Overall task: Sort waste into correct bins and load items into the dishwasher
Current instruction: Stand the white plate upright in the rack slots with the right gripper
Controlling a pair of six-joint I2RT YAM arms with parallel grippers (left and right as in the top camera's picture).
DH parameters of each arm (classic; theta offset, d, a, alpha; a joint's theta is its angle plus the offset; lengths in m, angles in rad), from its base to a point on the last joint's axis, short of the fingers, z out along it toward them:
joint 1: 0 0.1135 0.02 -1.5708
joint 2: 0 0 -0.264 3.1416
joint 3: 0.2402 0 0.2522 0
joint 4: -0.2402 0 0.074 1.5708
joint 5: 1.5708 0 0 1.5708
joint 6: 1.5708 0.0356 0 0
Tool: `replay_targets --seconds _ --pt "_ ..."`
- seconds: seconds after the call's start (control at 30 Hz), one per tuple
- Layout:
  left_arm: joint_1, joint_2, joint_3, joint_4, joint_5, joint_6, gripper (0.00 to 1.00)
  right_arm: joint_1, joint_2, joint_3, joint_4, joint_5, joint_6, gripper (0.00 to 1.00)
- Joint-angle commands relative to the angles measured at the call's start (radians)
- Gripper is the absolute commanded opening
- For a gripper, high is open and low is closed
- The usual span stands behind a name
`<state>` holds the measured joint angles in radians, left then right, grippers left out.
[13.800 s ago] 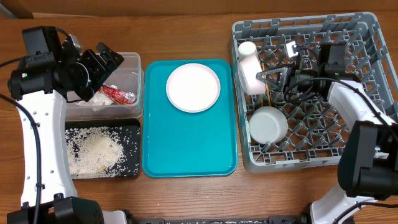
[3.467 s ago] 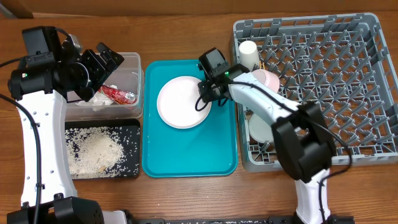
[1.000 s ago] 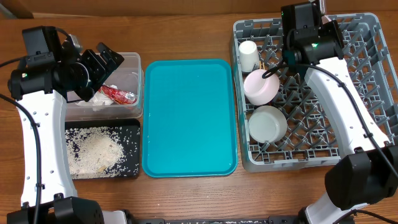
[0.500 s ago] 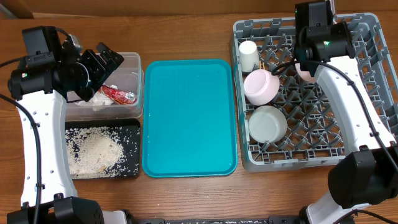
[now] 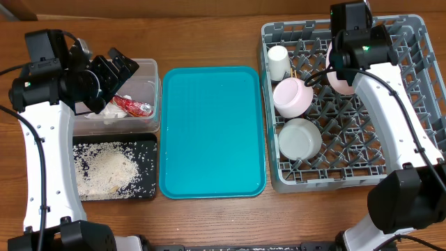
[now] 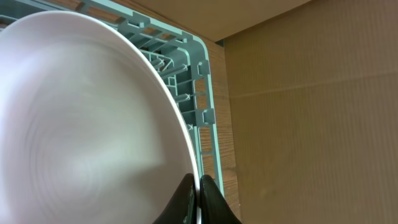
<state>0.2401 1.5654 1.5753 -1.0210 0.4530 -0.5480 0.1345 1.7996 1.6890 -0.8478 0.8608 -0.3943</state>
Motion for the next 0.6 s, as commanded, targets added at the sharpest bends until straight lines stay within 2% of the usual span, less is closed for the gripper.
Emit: replay_targets --seconds 0.0,0.57 --pt "-0.001 0.003 0.017 0.001 0.008 0.002 1.00 0.003 0.001 0.012 0.016 0.002 -0.024 0.04" --pt "-0.001 0.003 0.017 0.001 0.008 0.002 1.00 0.030 0.062 0.012 0.031 0.019 -0.048 0.04"
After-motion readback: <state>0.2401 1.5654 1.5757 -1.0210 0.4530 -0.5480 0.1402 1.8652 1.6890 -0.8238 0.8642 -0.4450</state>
